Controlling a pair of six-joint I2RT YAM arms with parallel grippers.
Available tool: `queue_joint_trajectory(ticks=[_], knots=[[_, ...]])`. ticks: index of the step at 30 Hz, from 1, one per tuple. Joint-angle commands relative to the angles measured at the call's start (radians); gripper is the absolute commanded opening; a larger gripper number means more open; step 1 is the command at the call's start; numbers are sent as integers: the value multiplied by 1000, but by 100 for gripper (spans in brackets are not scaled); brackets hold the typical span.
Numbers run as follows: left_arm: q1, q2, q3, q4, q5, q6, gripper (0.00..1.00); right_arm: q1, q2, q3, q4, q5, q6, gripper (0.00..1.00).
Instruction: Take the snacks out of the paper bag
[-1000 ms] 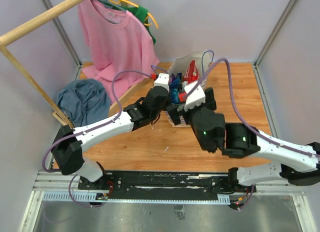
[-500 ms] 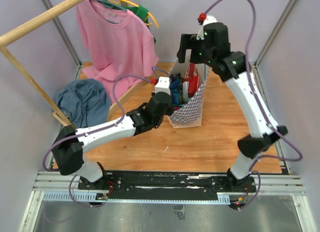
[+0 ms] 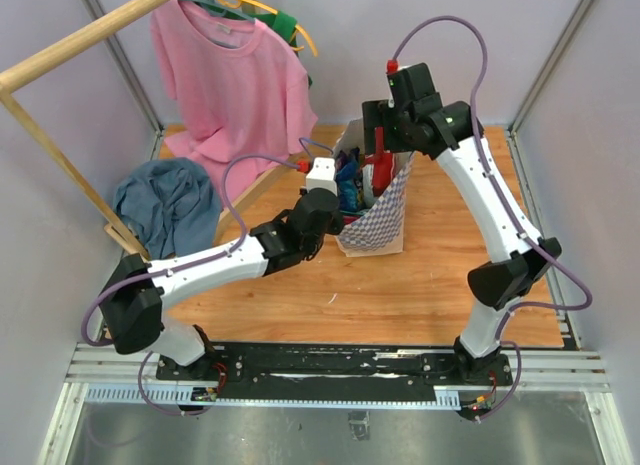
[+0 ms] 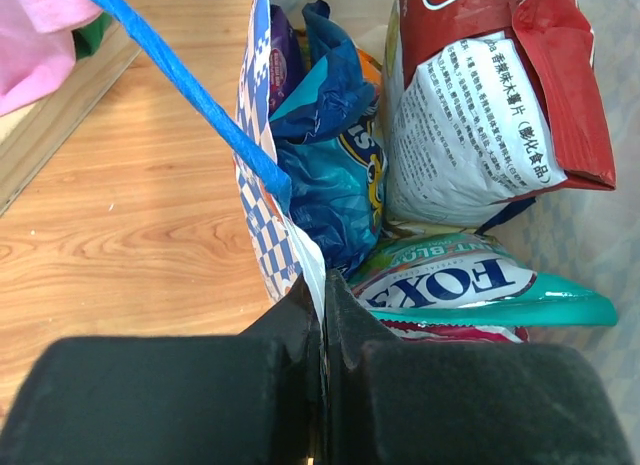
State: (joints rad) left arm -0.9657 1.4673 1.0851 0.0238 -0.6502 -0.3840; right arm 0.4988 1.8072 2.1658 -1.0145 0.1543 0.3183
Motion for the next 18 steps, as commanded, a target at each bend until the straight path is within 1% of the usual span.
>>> queue_joint_trajectory(ticks=[1, 2, 4, 7, 9, 11, 13, 15, 18], knots=[[-11, -76, -23, 166, -25, 54, 2, -12, -39, -22, -49, 123, -45, 96], [-9, -83, -35, 188, 1, 69, 1, -13, -31, -31, -47, 117, -50, 95], [1, -97, -55, 228, 96, 100, 1, -17, -12, -52, -36, 101, -56, 92], [16, -94, -27, 181, 187, 100, 1, -17, -10, -83, 12, 51, -48, 88], [18, -84, 2, 139, 201, 106, 1, -16, -8, -76, 41, 22, -38, 85], [18, -74, 17, 119, 199, 110, 1, -10, 15, -32, 37, 15, -40, 83], [18, -72, 14, 124, 194, 114, 1, -4, 51, 25, 9, 9, -45, 80], [19, -72, 10, 130, 190, 118, 1, 3, 93, 79, -28, 12, -51, 80], [21, -68, 14, 129, 181, 120, 1, 11, 138, 120, -72, 23, -60, 77]])
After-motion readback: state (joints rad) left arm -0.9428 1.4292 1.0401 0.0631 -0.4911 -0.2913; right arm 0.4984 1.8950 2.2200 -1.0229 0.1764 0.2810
